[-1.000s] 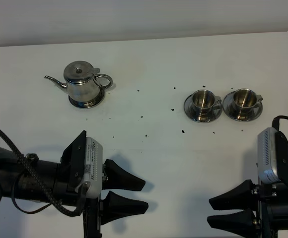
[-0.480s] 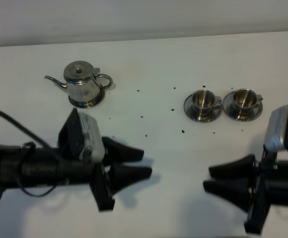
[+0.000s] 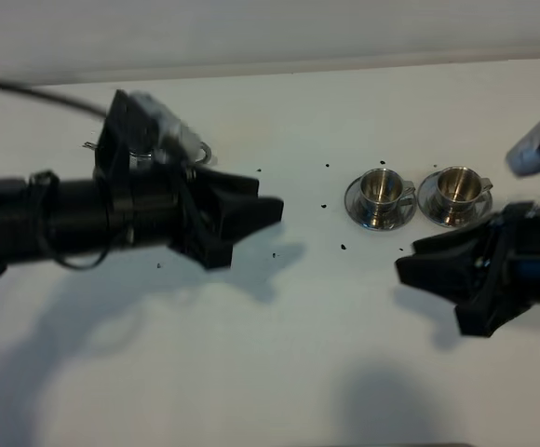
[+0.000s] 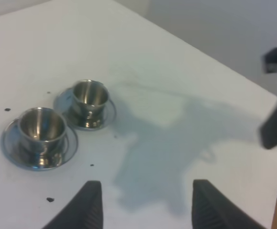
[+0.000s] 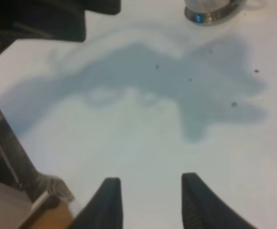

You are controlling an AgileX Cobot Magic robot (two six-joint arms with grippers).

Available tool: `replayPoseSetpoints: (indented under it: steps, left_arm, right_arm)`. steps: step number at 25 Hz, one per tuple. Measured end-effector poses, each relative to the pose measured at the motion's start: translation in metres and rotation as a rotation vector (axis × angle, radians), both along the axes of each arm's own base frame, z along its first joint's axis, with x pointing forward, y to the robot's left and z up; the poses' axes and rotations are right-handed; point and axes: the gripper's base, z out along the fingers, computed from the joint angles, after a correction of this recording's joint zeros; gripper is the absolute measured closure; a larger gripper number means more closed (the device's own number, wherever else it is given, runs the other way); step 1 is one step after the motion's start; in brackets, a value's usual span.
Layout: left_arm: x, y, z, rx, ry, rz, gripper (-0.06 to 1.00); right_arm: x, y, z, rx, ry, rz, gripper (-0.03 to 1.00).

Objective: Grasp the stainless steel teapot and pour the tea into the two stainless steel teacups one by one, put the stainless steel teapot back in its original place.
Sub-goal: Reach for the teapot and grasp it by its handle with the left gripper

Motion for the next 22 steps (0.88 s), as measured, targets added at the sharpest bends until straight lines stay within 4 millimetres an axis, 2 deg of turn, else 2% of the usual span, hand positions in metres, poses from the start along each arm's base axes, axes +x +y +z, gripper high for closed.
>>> replayPoseSetpoints:
  steps: [2,5,12,18,22]
  left_arm:
    - [0.006,-0.001,0.009,0.024,0.015,0.015,0.49]
    - [0.013,-0.001,0.022,0.068,0.053,0.029,0.49]
    - [0.029,0.004,0.057,0.193,0.101,0.125,0.49]
    - [0.038,0.007,0.090,0.232,0.087,0.195,0.49]
    - [0.046,0.005,0.102,0.224,0.088,0.208,0.49]
  right_arm:
    - [-0.006,-0.006,0.018,-0.055,0.038,-0.041,0.67]
    - [-0.021,-0.020,0.033,-0.164,0.101,-0.118,0.67]
    - [-0.064,-0.058,0.041,-0.417,0.180,-0.321,0.67]
    - [-0.102,-0.080,0.019,-0.505,0.176,-0.425,0.67]
    - [-0.119,-0.092,0.006,-0.497,0.139,-0.537,0.67]
